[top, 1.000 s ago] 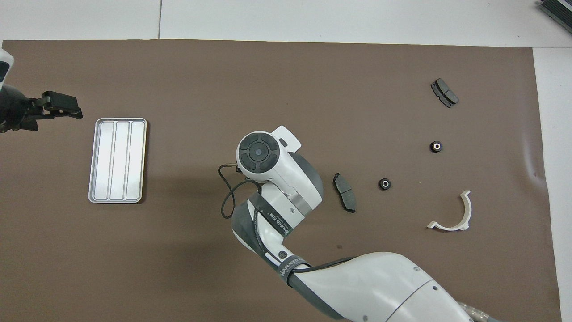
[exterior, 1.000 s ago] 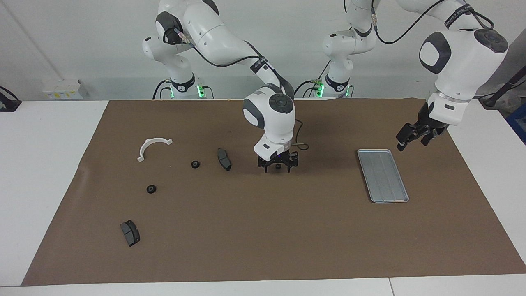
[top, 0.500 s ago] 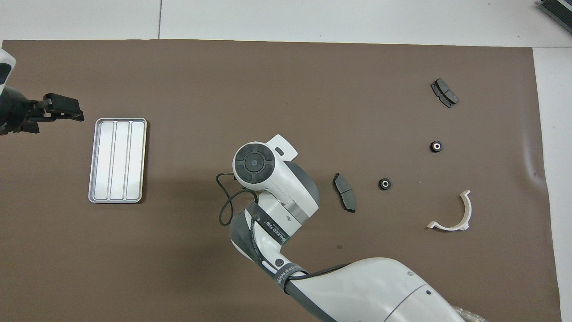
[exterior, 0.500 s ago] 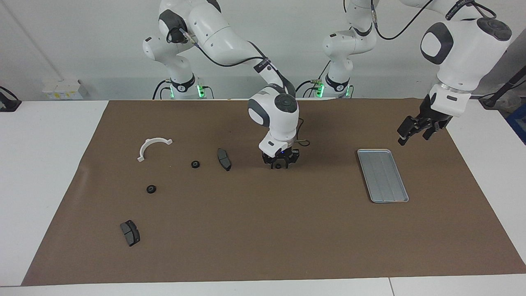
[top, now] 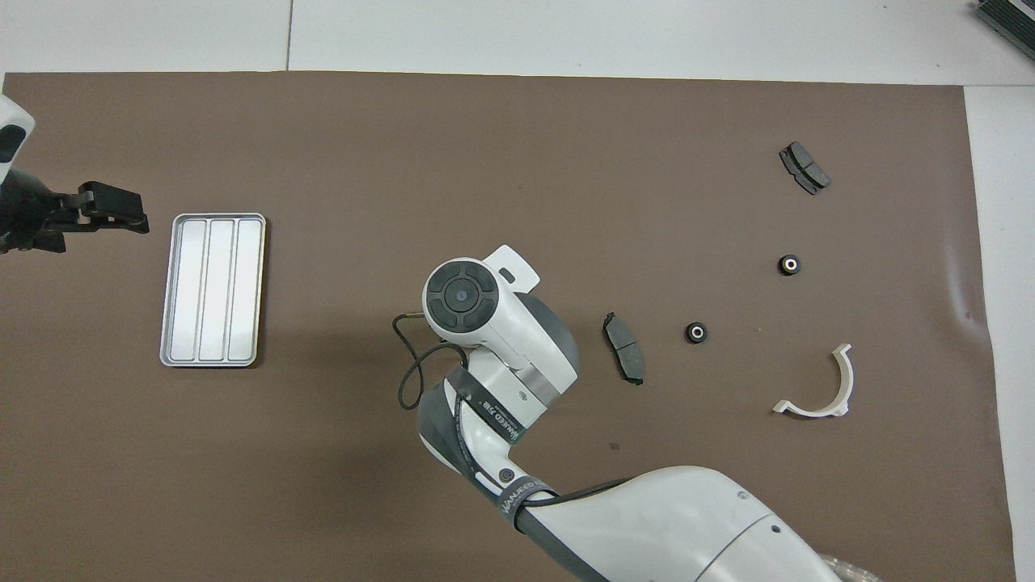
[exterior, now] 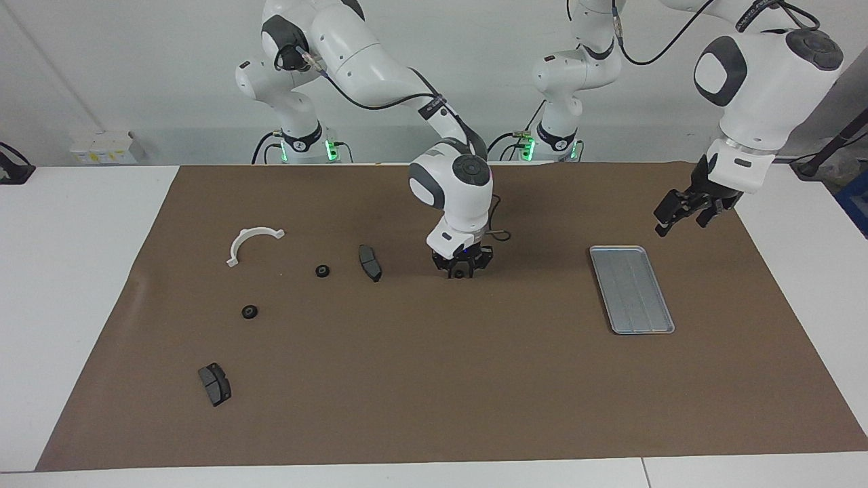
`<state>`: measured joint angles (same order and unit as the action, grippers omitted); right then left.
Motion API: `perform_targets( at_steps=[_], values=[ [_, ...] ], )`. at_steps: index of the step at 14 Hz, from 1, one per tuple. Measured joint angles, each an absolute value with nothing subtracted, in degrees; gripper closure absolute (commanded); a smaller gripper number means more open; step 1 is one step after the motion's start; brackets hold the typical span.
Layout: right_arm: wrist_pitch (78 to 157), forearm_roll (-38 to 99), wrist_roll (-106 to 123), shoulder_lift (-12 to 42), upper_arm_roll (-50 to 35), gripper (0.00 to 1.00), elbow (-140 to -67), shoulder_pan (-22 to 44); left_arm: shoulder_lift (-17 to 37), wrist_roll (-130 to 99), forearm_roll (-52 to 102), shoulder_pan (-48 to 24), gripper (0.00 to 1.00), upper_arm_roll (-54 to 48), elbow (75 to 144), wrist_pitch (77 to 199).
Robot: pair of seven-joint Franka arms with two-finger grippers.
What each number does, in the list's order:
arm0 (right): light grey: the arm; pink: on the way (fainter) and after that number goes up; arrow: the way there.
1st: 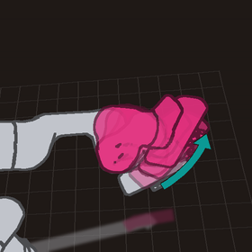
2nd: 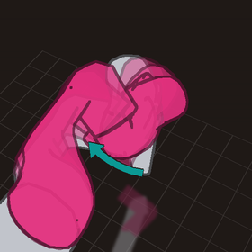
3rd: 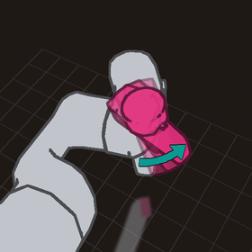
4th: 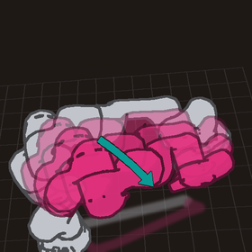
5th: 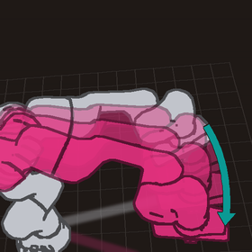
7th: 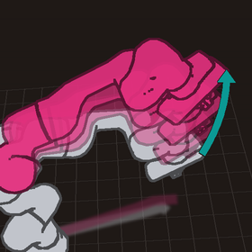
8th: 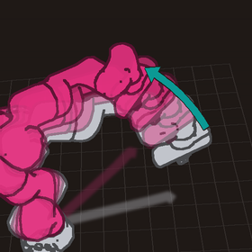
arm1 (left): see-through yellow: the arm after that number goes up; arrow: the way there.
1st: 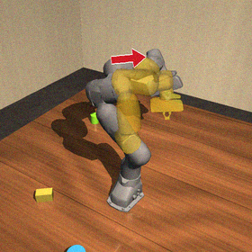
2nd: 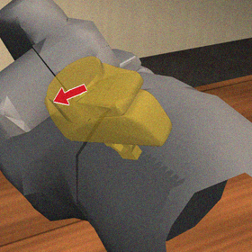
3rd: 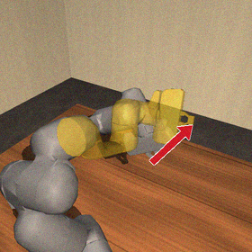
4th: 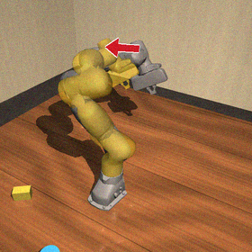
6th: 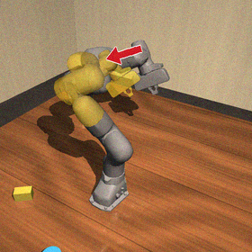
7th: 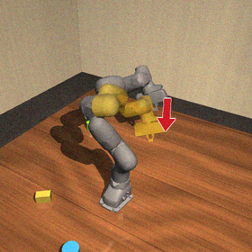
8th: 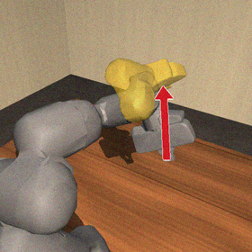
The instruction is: Place bearing gear from tray to pile
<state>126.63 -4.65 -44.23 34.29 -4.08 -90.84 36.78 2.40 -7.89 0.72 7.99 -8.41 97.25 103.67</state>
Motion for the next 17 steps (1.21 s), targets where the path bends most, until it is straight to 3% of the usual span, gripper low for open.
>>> perform_targets(
  at_steps=[4, 8, 17],
  values=[
    [127.0, -4.65, -44.33, 34.21, -3.95, 0.99, -90.83, 36.61, 2.22, -4.2, 0.69, 7.98, 0.0, -8.45, 97.25, 103.43],
    [128.6, -4.81, -44.08, 33.79, -2.93, 1.0, -90.66, 34.47, 2.21, -0.49, 0.68, 7.98, 0.0, -8.48, 97.25, 103.15],
    [129.76, -4.9, -29.1, 29.64, -2.55, 1.0, -92.96, 17.73, 2.17, 0.47, 0.67, 7.97, 0.0, -8.65, 97.25, 102.91]
  ],
)
